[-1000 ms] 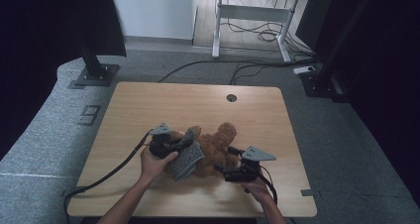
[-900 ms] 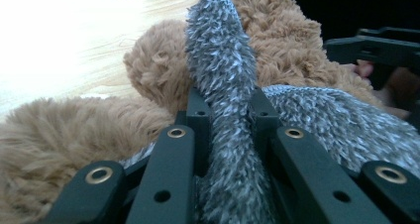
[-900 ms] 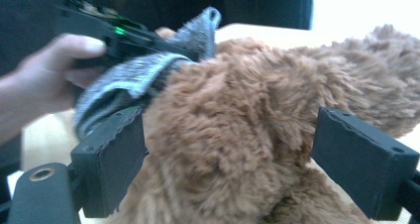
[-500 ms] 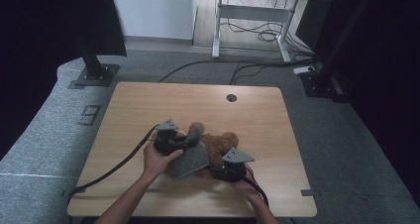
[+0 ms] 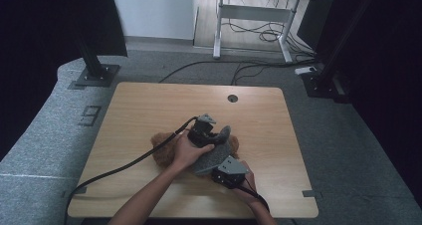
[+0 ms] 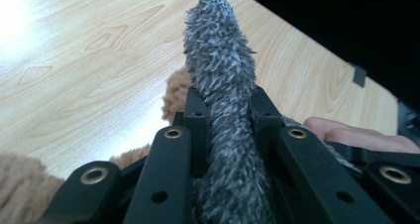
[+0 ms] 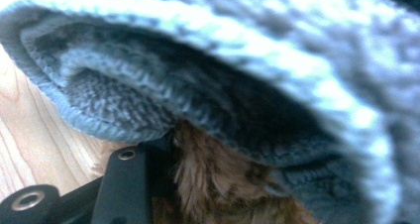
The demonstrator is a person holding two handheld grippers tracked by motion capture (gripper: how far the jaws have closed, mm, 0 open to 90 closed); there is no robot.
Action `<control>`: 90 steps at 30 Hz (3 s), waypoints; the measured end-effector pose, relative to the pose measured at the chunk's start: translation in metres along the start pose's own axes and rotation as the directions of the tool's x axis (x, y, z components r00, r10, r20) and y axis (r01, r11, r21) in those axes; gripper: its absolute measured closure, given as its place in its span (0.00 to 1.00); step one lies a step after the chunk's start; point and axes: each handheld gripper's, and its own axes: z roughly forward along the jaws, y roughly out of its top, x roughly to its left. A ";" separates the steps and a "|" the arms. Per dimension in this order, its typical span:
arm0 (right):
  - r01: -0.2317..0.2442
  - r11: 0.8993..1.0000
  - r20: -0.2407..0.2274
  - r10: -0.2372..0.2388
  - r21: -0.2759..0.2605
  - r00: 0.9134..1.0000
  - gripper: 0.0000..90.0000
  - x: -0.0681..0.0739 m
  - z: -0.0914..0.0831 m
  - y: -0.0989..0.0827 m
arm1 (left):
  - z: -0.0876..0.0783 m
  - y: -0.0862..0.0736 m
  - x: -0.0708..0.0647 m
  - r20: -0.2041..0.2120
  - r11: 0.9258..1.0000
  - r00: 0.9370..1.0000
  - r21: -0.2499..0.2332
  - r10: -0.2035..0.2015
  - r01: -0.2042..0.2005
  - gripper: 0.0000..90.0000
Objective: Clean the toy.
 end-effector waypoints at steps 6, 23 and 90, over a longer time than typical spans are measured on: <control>-0.005 1.000 0.014 0.005 -0.004 1.000 0.54 0.001 -0.001 0.000 | -0.039 -0.020 0.021 -0.053 0.999 0.998 -0.030 -0.023 0.021 0.83; 0.005 1.000 0.020 -0.004 -0.028 1.000 0.55 0.002 -0.004 -0.003 | -0.141 -0.121 0.109 -0.135 0.945 0.949 -0.200 -0.287 0.257 0.84; -0.336 0.941 -0.216 0.334 0.029 0.918 0.03 -0.042 -0.012 0.000 | -0.107 -0.111 0.055 0.018 0.954 0.989 -0.263 -0.144 0.143 0.85</control>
